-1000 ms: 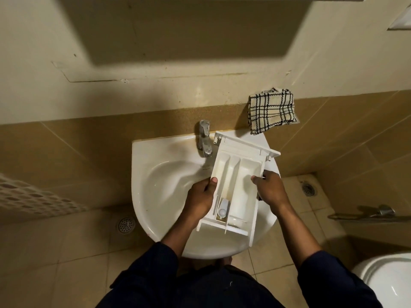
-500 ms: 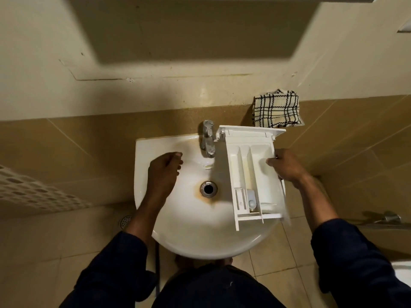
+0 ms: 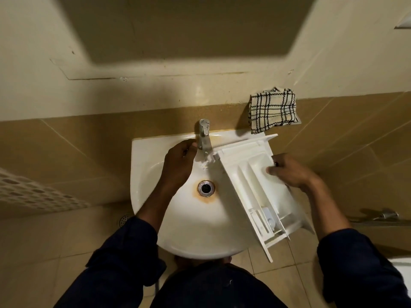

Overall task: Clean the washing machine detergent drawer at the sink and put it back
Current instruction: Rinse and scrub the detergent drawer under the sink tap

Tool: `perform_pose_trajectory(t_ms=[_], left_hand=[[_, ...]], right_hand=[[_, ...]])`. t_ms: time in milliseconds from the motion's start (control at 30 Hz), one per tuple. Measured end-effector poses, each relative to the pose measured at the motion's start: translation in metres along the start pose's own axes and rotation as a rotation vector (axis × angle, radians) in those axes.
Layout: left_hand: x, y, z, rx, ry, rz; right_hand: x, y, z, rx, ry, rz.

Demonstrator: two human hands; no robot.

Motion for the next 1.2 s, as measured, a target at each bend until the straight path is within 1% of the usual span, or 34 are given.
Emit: perform_pose_trajectory(t_ms=[67,100,233,333,500,667,800,833,900,1033,1133,1200], left_hand=[[0.002,0.001,-0.001,0.014,-0.027,-0.005],[0.004,0.001,-0.001,0.034,-0.067,-0.014],[0.002,-0.003,0.001,0.179,-0.302,-0.116],[-0.001,-0.011,0.000,0.255,-0.400,-0.182],[-0.006,-0.029,0.001,0.260,-0.434,-0.238],[-0.014,-0.033,0.011,0.226,-0.482,-0.268],[-0.026,-0.041,0.018,0.110,-0.513,-0.382],[-0.029,-0.042,0.018,0.076,-0.513,-0.399],[-0.033,-0.044,0.015,0.012,-0.445,-0.405],[-0.037,-0.044,-0.005,-0.078,-0.182,-0.364],[-0.039,-0.040,-0.019,-0.102,-0.087,-0.307],[-0.040,-0.039,-0.029,-0.110,-0.049,-0.277]], right_hand=[[0.007,-0.012,0.010,-0.105,-0.054,-0.062],[0.010,-0.021,0.017,-0.170,-0.084,-0.098],[0.030,-0.062,0.042,-0.438,-0.183,-0.175],[0.042,-0.070,0.056,-0.582,-0.231,-0.187],[0.042,-0.063,0.061,-0.593,-0.293,-0.224],[0.039,-0.064,0.068,-0.592,-0.294,-0.246],[0.034,-0.070,0.072,-0.600,-0.304,-0.277],[0.033,-0.074,0.075,-0.601,-0.305,-0.286],[0.034,-0.081,0.081,-0.607,-0.301,-0.306],[0.040,-0.101,0.092,-0.586,-0.260,-0.339],[0.043,-0.112,0.087,-0.357,-0.225,-0.333],[0.042,-0.119,0.075,-0.285,-0.179,-0.359]])
Point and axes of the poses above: each hand's wrist, its own x-axis towards the middle knuckle, its own z-axis out of the palm, y = z × x, the point moved 6 cm from there along x, towards the middle knuckle
